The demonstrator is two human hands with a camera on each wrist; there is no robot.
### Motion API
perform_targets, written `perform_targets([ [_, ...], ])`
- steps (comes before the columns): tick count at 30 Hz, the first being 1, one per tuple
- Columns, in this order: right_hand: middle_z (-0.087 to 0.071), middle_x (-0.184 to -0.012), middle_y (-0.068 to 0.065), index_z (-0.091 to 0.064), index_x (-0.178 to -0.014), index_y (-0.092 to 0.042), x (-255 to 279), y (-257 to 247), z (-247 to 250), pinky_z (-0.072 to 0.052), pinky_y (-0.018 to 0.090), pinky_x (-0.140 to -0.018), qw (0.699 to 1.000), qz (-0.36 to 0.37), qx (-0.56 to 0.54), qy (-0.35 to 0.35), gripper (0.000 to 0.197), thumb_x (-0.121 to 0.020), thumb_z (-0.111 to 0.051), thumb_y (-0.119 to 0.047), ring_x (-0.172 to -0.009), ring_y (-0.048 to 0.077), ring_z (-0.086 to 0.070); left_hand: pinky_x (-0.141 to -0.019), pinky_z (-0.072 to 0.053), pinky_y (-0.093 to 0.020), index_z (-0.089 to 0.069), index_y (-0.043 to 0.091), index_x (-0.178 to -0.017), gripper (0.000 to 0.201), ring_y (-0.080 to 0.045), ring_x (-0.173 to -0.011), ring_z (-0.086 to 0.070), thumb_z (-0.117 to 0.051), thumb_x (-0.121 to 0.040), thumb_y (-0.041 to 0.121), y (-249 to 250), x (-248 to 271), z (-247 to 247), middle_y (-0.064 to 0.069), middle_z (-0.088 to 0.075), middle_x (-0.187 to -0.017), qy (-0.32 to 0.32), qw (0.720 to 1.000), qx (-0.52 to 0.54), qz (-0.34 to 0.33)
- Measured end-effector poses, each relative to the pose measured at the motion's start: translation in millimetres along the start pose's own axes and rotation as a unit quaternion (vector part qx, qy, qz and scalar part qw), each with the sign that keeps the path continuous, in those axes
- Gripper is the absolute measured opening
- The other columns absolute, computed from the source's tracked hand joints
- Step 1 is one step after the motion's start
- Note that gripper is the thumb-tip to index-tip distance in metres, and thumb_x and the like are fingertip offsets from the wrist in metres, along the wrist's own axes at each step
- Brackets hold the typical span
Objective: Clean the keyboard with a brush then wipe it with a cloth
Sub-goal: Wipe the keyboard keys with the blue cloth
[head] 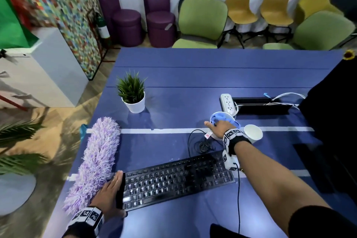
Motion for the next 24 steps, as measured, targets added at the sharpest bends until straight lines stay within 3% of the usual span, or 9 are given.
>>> perform_targets([
  [3,-0.066,-0.091,0.002,-0.061,-0.094,-0.028,1.1,0.3,5.7,-0.043,0.031,-0.073,0.996,0.003,-0.020,0.088,0.023,-0.083,-0.054,-0.047,-0.092,0.027,-0.063,-0.116,-0.022,-0.031,0.022,-0.001,-0.140,0.153,-0.024,-0.146,-0.013,-0.070,-0.039,0.069,-0.1,-1.7,-0.9,0.003,0.013,-0.158,-0.004,1.000,0.007,-0.004],
  [6,-0.064,-0.109,0.006,-0.054,-0.115,-0.022,4.8,5.2,-4.3,-0.045,0.035,-0.089,0.999,0.024,-0.003,-0.034,0.057,-0.075,-0.061,-0.062,-0.103,0.031,-0.059,-0.116,-0.022,-0.030,0.020,0.000,-0.142,0.153,-0.022,-0.146,-0.012,-0.071,-0.038,0.067,-0.9,-2.3,-0.3,0.003,0.011,-0.158,-0.004,1.000,0.012,-0.006],
  [8,-0.060,-0.126,0.010,-0.048,-0.130,-0.024,10.0,11.9,-5.5,-0.041,0.040,-0.101,0.998,0.020,-0.041,-0.039,0.069,-0.077,-0.058,-0.068,-0.118,0.034,-0.054,-0.117,-0.022,-0.031,0.019,0.004,-0.143,0.155,-0.022,-0.146,-0.013,-0.072,-0.036,0.069,-2.6,-2.3,-1.0,0.004,0.008,-0.159,-0.009,1.000,0.013,-0.004],
  [10,-0.063,-0.125,0.003,-0.047,-0.134,-0.028,22.0,17.1,-2.3,-0.042,0.037,-0.102,0.981,0.032,-0.191,0.029,0.065,-0.080,-0.059,-0.062,-0.118,0.026,-0.057,-0.117,-0.023,-0.031,0.016,0.006,-0.145,0.154,-0.022,-0.146,-0.015,-0.071,-0.034,0.069,-3.3,-1.9,-1.6,0.004,0.007,-0.159,-0.012,1.000,0.013,0.001],
  [12,-0.069,-0.109,-0.002,-0.059,-0.120,-0.030,47.2,25.8,-2.1,-0.046,0.032,-0.095,0.939,0.046,-0.307,0.147,0.044,-0.081,-0.064,-0.052,-0.104,0.016,-0.063,-0.116,-0.024,-0.031,0.016,0.005,-0.144,0.153,-0.024,-0.145,-0.018,-0.071,-0.035,0.067,-3.3,-1.5,-2.9,0.004,0.006,-0.159,-0.012,1.000,0.013,0.000],
  [14,-0.070,-0.095,0.002,-0.069,-0.100,-0.022,79.0,47.2,-14.8,-0.048,0.034,-0.087,0.914,0.025,-0.310,0.262,0.019,-0.085,-0.067,-0.034,-0.094,0.021,-0.063,-0.117,-0.022,-0.034,0.018,0.006,-0.144,0.151,-0.025,-0.145,-0.016,-0.069,-0.036,0.067,-1.2,-0.5,-3.7,0.002,0.009,-0.158,-0.014,1.000,0.004,-0.005],
  [16,-0.069,-0.088,0.009,-0.072,-0.089,-0.016,111.9,84.8,-38.3,-0.047,0.039,-0.080,0.911,-0.068,-0.252,0.320,0.011,-0.083,-0.066,-0.022,-0.091,0.033,-0.060,-0.117,-0.024,-0.038,0.017,0.009,-0.145,0.150,-0.027,-0.145,-0.016,-0.067,-0.036,0.068,4.4,-0.5,-3.5,0.000,0.009,-0.159,-0.015,1.000,-0.011,-0.009],
  [20,-0.065,-0.107,0.015,-0.069,-0.101,-0.021,162.0,167.2,-86.5,-0.041,0.047,-0.092,0.926,-0.260,-0.138,0.237,0.029,-0.072,-0.070,-0.019,-0.108,0.038,-0.050,-0.111,-0.033,-0.041,0.015,0.013,-0.145,0.146,-0.031,-0.143,-0.022,-0.065,-0.035,0.067,11.5,-4.4,-1.7,-0.002,0.001,-0.160,-0.026,0.999,-0.034,-0.012],
  [24,-0.064,-0.113,0.014,-0.071,-0.095,-0.020,192.6,208.7,-118.2,-0.046,0.046,-0.089,0.957,-0.226,-0.078,0.162,0.020,-0.075,-0.071,-0.017,-0.108,0.039,-0.052,-0.112,-0.031,-0.046,0.015,0.020,-0.148,0.140,-0.032,-0.144,-0.016,-0.062,-0.041,0.064,18.8,-10.8,9.2,-0.003,0.007,-0.160,-0.032,0.997,-0.064,-0.005],
])
Point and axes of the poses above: each hand's wrist, its own x-axis away from the middle knuckle, its own z-axis out of the back of the hand, y = z × x, the point moved 1 cm from there along -x, towards the middle knuckle
